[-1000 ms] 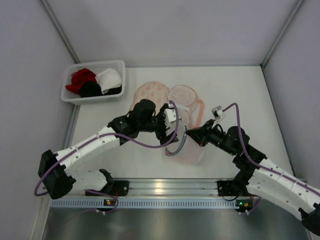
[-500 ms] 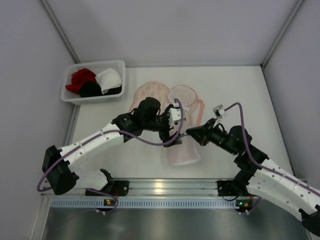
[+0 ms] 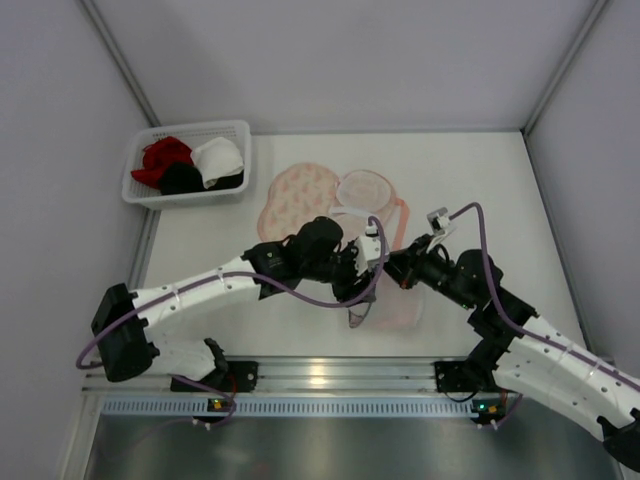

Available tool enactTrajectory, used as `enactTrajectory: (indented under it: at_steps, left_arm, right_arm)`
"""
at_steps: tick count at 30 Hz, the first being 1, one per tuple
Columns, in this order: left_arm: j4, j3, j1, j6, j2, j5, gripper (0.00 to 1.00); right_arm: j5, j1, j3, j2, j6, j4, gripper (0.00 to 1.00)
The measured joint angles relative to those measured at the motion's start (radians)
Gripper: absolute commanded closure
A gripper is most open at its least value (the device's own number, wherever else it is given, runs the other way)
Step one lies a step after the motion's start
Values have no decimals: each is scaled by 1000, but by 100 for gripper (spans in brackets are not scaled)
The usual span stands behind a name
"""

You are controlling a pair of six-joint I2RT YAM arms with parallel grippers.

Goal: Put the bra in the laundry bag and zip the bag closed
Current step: Zip the zipper on the laundry bag.

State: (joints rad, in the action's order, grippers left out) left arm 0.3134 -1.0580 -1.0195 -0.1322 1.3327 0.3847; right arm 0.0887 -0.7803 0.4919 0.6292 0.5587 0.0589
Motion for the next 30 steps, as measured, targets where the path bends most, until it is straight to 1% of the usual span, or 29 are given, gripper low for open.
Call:
enactTrajectory:
  at_steps: [2,3,6,9,15,19,20,22,24,26,28,30]
  left_arm:
    - [-15,12,-6,17,-8,-2,30]
    - [-22,21,-9,27,-14,-6,20]
    - [-28,50,-11,45,-55,-32,11]
    - [-29,66,-11,43,-111,-96,6]
    - [-31,69,5,-14,-229,-246,5]
    - [-45,62,21,-91,-250,-368,8]
    - [-47,57,24,-113,-238,-394,8]
    - [-50,43,26,-157,-184,-428,12]
    - [-49,27,26,-185,-110,-432,17]
    - [-41,18,26,-196,-32,-431,19]
    - [-24,18,26,-200,29,-425,20]
    - [0,21,26,-197,49,-408,20]
  right_arm:
    - [-6,0,0,9,0,-1,100]
    - [-8,0,0,13,0,-1,100]
    - [-9,1,0,17,-1,-2,100]
    - [-6,2,0,16,-2,0,100]
    - [23,3,0,13,-12,0,100]
    - [48,4,0,13,-25,2,100]
    - [53,4,0,13,-26,2,100]
    - [61,4,0,13,-29,2,100]
    - [68,4,0,13,-35,2,100]
    - [70,4,0,13,-36,0,100]
    - [71,4,0,12,-39,-1,100]
    - [71,4,0,12,-43,-7,100]
